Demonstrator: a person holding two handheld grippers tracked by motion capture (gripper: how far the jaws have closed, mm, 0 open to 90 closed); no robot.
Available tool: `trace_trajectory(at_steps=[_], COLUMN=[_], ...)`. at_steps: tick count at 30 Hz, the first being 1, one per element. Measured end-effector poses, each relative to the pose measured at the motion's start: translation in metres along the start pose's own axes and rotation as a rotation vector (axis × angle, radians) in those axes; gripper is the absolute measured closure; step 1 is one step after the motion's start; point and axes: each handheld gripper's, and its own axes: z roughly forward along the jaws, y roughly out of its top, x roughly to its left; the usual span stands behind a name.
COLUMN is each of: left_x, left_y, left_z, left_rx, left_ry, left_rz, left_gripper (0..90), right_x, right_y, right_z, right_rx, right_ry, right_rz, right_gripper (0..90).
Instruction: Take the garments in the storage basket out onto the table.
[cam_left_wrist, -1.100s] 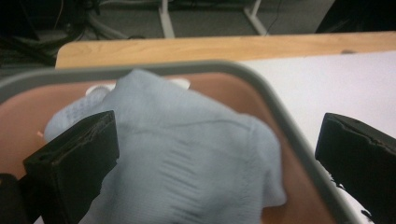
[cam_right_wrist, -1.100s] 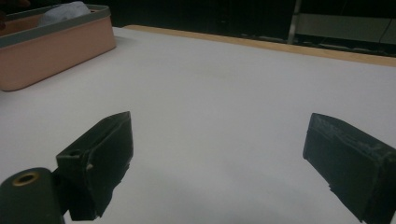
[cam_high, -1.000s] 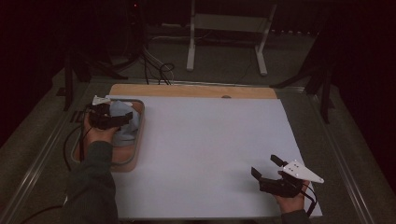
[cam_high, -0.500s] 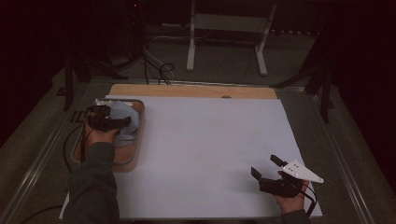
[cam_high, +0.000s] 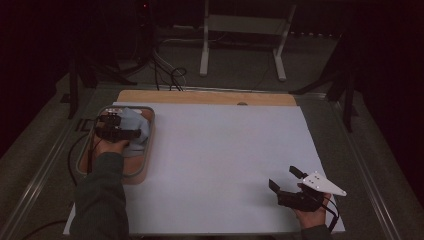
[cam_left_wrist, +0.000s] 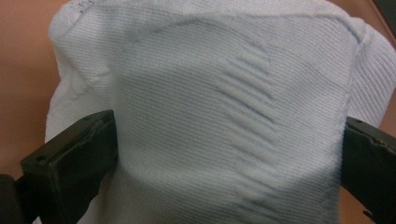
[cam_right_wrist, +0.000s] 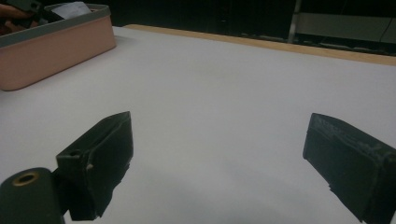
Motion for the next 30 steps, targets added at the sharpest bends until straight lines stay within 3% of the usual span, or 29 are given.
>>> trace_trajectory(at_steps=[5, 9, 11, 18, 19, 23, 24, 30], left_x=[0.0, -0.001, -0.001, -0.004, -0.003, -0.005, -0.005, -0.004], left_y=[0.0, 0.0, 0.0, 0.0, 0.001, 0.001, 0.001, 0.002], left_z=[0.003, 0.004, 0.004, 0.0, -0.001, -0.004, -0.005, -0.011], left_rx=[0.045, 0.091, 0.108, 0.132, 0.137, 0.147, 0.149, 0.161], left_ry=[0.014, 0.029, 0.032, 0.055, 0.051, 0.046, 0.044, 0.034], left_rz=[-0.006, 0.02, 0.007, 0.042, 0.049, 0.062, 0.062, 0.054], left_gripper=[0.0, 1.7, 4.6, 21.2, 28.5, 38.1, 44.2, 51.5], right_x=[0.0, 0.0, 0.0, 0.0, 0.0, 0.0, 0.0, 0.0], right_y=[0.0, 0.0, 0.0, 0.0, 0.0, 0.0, 0.0, 0.0], right_z=[0.0, 0.0, 0.0, 0.0, 0.0, 0.0, 0.0, 0.0], right_rx=[0.003, 0.002, 0.001, 0.003, 0.003, 0.006, 0.006, 0.005], right_ry=[0.001, 0.001, 0.001, 0.0, 0.0, 0.003, 0.004, 0.002], right_rz=[-0.001, 0.0, 0.0, -0.001, -0.002, -0.003, -0.004, -0.003], right_gripper=[8.4, 8.4, 8.4, 8.4, 8.5, 8.5, 8.4, 8.5])
